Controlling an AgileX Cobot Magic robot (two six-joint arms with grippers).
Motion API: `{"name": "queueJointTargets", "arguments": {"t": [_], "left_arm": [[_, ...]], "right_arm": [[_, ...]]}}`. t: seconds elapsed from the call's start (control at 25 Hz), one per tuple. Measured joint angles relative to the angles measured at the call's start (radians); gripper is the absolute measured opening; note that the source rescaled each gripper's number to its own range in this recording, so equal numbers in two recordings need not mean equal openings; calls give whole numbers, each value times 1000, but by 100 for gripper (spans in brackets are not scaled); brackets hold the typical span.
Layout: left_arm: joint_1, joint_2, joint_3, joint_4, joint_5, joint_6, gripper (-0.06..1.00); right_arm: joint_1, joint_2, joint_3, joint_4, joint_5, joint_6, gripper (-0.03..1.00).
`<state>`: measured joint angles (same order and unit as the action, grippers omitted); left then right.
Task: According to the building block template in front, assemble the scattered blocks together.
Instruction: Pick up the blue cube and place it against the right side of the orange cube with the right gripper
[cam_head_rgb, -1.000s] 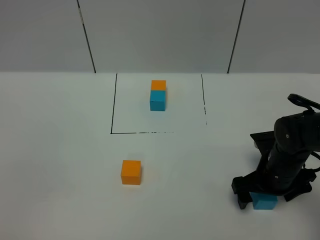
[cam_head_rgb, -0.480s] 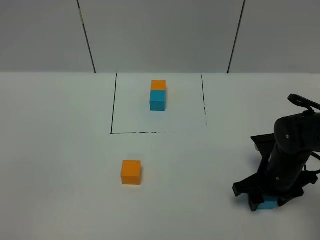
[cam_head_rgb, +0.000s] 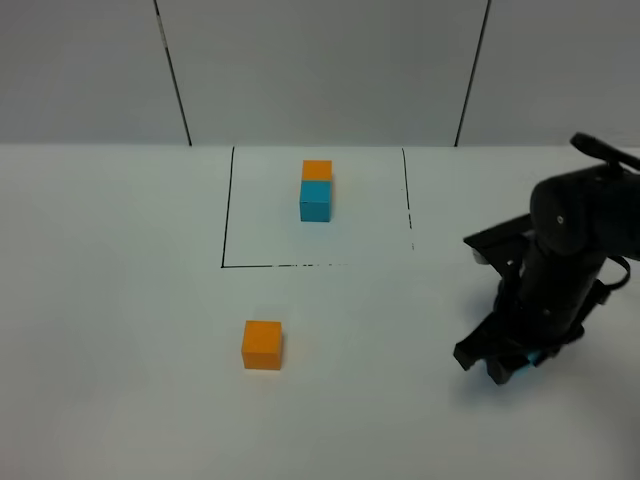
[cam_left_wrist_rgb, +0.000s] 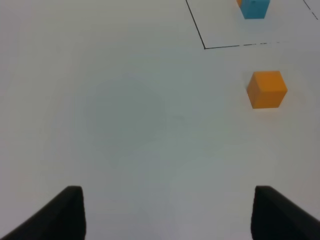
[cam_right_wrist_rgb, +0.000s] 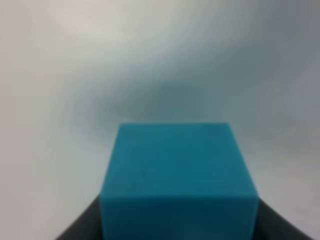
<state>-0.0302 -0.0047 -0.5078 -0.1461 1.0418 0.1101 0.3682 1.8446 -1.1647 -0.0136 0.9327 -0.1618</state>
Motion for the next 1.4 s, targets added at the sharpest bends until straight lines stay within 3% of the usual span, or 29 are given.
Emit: {"name": "queueJointTargets", "arguments": {"t": [0.16, 0.32, 1.04, 1.4], "left_arm": [[0, 0, 0, 0, 0, 0, 47], [0, 0, 0, 0, 0, 0, 47], [0, 0, 0, 0, 0, 0, 47], [2, 0, 0, 0, 0, 0, 47]], "right_arm": [[88, -19, -150, -4, 69, -122, 0], [154, -20, -231, -15, 78, -201, 0], [294, 125, -258, -78, 61, -632, 0], [352, 247, -283, -132, -17, -657, 0]]}}
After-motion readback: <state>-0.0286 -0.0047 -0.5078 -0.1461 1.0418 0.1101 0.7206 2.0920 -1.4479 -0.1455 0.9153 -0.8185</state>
